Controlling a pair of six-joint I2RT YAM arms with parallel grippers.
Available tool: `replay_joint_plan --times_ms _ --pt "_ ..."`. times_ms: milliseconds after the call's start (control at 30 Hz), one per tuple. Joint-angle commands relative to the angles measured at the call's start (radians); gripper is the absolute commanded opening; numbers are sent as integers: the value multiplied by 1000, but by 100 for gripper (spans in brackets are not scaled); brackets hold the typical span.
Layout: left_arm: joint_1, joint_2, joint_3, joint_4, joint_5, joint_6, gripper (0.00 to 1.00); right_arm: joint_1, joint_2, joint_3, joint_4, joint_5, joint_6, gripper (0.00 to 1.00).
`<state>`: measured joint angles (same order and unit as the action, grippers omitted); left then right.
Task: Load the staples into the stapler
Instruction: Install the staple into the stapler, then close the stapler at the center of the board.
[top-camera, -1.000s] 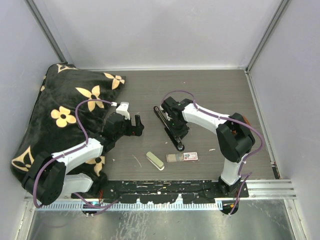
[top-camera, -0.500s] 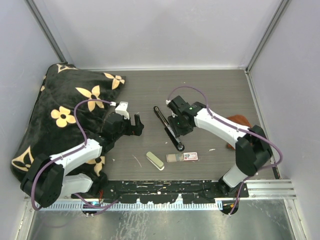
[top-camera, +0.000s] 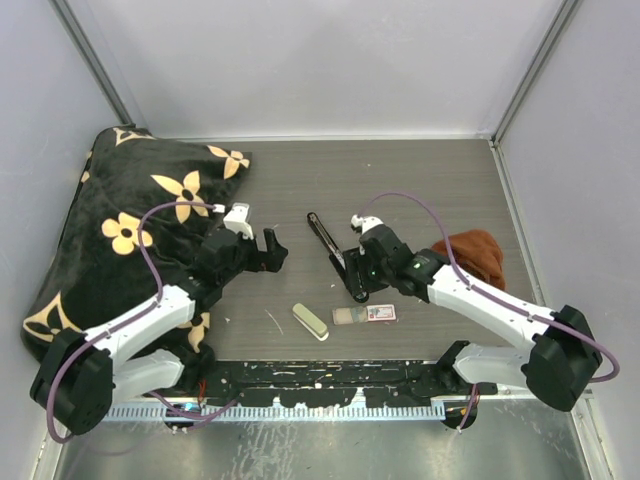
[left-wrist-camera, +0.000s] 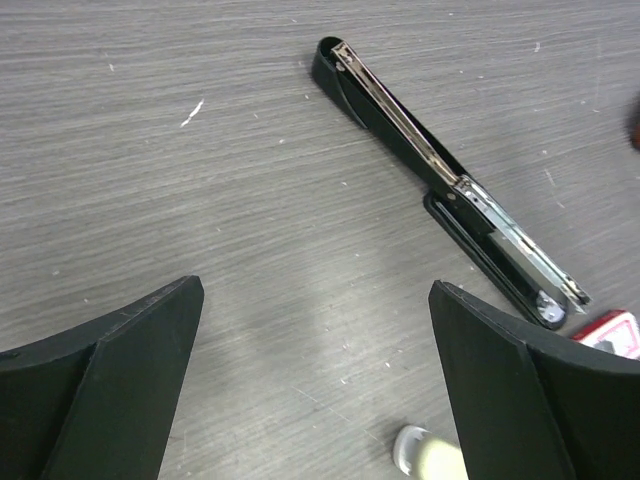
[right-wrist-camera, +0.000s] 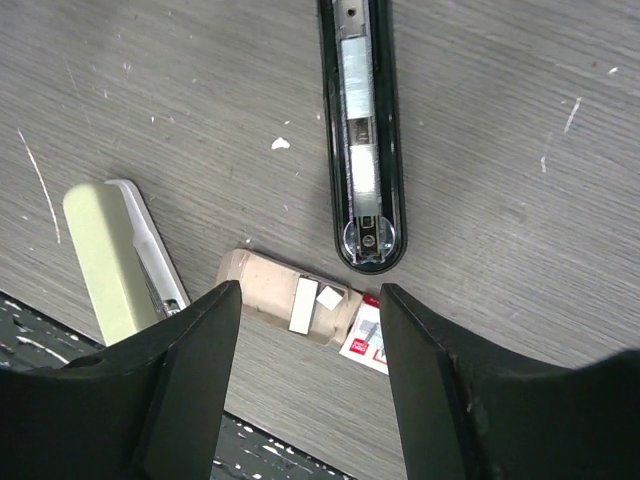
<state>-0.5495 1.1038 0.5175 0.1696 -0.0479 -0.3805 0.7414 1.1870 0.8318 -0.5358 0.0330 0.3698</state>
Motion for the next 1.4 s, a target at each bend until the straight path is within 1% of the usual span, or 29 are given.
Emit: replay_joint_plan --times_ms 0,100,300,400,533,667,867,1133,1367 --pt "2 -89 15 -73 37 -66 98 81 1 -26 126 120 32 64" --pt "2 -149 18 -153 28 -112 99 147 45 -28 157 226 40 64" --pt "2 -228 36 -275 62 -241 100 146 225 17 242 317 21 69" --pt "2 -275 27 -296 79 -294 99 118 305 58 284 316 -6 70" --pt "1 -314 26 -341 88 -313 98 72 365 104 334 276 -52 69" --pt "2 -320 34 -373 96 -315 98 42 431 167 350 265 -98 67" --pt "1 -311 41 -361 111 -323 98 11 537 268 355 247 -157 66" --pt "2 -274 47 -336 125 -327 98 -14 664 371 404 221 -226 55" --pt "3 -247 48 -303 126 -335 98 -23 747 418 436 209 -269 47"
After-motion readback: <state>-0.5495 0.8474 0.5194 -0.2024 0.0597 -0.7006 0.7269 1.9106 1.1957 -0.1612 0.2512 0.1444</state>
